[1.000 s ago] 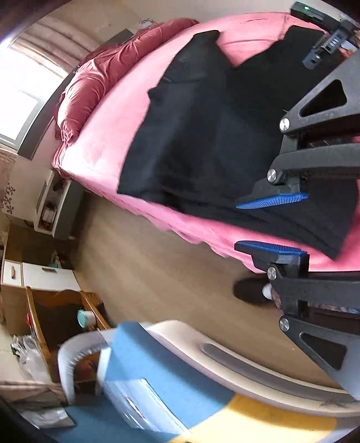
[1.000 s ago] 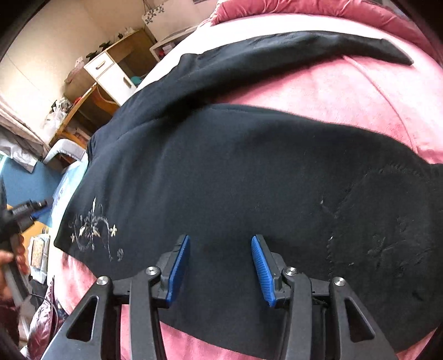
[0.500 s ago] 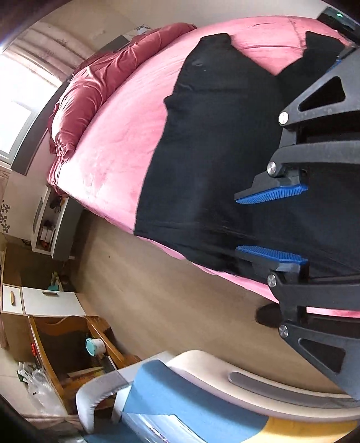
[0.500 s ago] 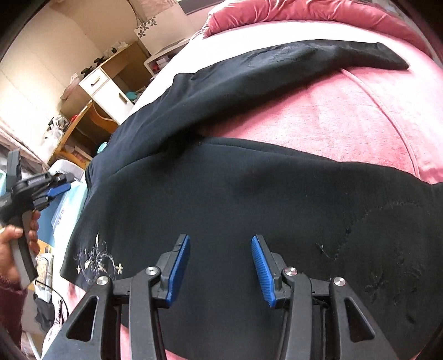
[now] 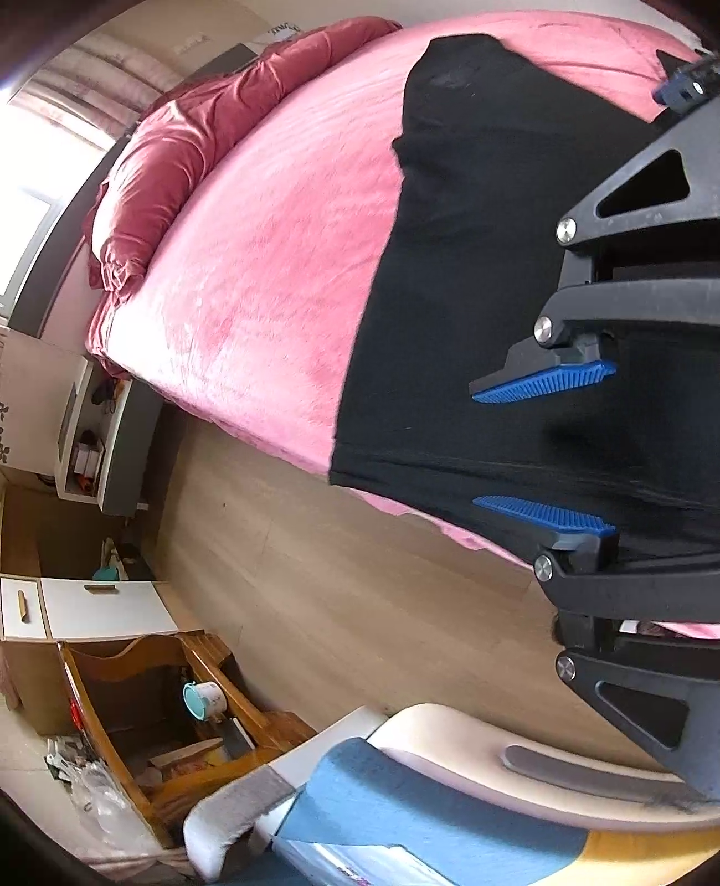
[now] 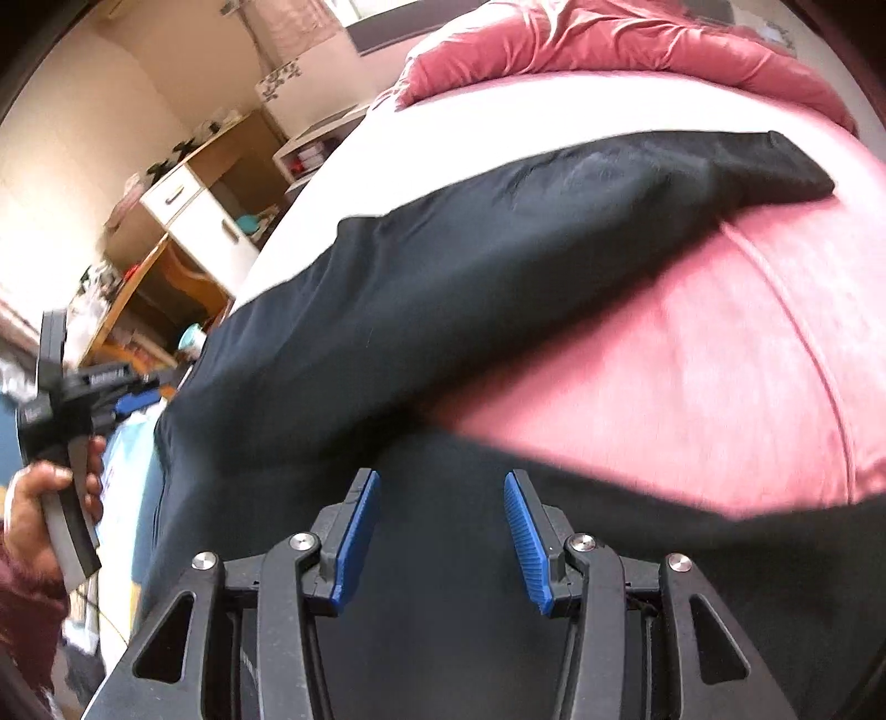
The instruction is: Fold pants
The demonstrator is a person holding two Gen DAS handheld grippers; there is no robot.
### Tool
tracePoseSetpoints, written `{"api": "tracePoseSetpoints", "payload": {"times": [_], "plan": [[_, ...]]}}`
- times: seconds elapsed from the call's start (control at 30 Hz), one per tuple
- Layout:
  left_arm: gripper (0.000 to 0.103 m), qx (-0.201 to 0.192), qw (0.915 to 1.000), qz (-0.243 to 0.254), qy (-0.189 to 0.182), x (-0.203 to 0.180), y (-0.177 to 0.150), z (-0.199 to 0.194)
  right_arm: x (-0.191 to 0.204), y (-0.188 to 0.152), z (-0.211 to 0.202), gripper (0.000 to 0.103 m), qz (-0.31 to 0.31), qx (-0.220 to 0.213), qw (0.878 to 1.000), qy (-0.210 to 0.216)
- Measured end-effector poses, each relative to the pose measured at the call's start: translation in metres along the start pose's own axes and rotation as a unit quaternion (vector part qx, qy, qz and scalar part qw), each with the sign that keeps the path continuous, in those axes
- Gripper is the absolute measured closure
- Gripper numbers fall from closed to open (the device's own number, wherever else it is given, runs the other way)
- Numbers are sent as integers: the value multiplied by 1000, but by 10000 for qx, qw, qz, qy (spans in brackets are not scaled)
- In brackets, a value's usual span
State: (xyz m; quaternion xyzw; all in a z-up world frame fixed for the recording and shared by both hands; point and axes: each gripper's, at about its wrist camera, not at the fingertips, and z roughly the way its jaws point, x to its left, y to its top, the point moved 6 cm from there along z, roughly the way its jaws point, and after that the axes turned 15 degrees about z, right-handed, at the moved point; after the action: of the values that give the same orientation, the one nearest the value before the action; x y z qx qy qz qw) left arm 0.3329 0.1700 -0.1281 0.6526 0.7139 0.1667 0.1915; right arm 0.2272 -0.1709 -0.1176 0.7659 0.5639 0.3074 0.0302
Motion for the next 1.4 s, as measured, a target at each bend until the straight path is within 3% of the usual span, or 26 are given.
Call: {"api": "tracePoseSetpoints", "payload": {"times": [0.3, 0.4, 0.53, 0.7, 0.9, 1.1, 1.17, 1.2, 1.23, 1.27, 1.4], "plan": [[67, 105, 9999, -1, 77, -1, 24, 39, 22, 59, 30, 54, -89, -133, 9998, -90], [67, 101, 9999, 69, 14, -6, 27, 47, 24, 67, 40, 43, -48, -165, 9997, -168], [68, 35, 9996, 264, -3, -15, 30, 54, 25, 67, 47, 42, -8, -179, 9997, -179], [96, -89, 9973, 715, -111, -28, 32, 55, 44, 87, 57, 40, -138, -251, 9995, -144], [99, -270, 9968, 632, -413, -28, 32, 50, 90, 103, 80, 40, -507, -152, 9986, 4], [98, -314, 9983, 374, -311, -12, 34, 47, 124, 116, 113, 40, -784, -68, 9968, -150], [93, -295, 9987, 247, -335, -8, 33, 45, 131, 117, 125, 44, -925, 4, 9955, -226], [91, -279, 9988, 209, -335, -7, 32, 45, 132, 117, 133, 55, -983, 46, 9946, -333], [88, -261, 9988, 159, -374, -6, 31, 45, 133, 116, 140, 76, -1045, 126, 9936, -403], [85, -240, 9989, 121, -378, -4, 30, 44, 131, 114, 145, 84, -1092, 190, 9929, -437], [81, -116, 9988, -147, -451, 4, 23, 43, 126, 107, 127, 90, -1175, -28, 9927, -270]]}}
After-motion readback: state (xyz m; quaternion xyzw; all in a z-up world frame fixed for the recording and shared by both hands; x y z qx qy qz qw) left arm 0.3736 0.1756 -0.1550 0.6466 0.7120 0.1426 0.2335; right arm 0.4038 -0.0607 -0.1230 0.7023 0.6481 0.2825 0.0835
